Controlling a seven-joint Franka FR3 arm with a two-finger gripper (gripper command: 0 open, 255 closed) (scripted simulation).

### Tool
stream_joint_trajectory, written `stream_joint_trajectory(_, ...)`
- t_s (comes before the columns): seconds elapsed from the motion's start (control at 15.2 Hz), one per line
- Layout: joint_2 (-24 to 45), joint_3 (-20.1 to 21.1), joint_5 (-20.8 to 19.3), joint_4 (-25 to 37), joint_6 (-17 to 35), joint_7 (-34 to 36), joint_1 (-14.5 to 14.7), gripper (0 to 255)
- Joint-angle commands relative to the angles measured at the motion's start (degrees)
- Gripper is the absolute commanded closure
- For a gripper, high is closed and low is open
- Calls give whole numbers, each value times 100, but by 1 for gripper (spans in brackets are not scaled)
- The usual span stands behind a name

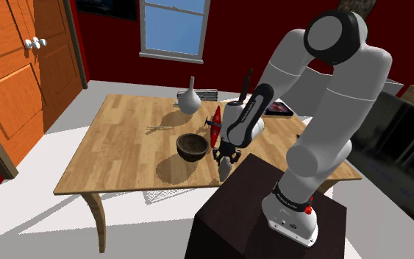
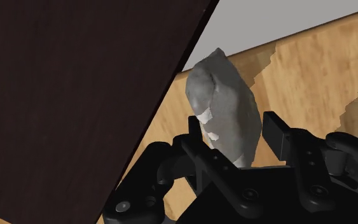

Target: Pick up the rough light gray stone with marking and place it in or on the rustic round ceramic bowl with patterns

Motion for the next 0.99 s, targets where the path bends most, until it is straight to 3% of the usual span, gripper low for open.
stream_joint_trajectory(0.0,-280,147,286,-39,-235,-202,-63,255)
stream_joint_trajectory(0.4,-1053,252,883,-123,-901,-631,-3,255)
stream_joint_trajectory(0.92,-2000,195,1242,-118,-1841,-899,144,255)
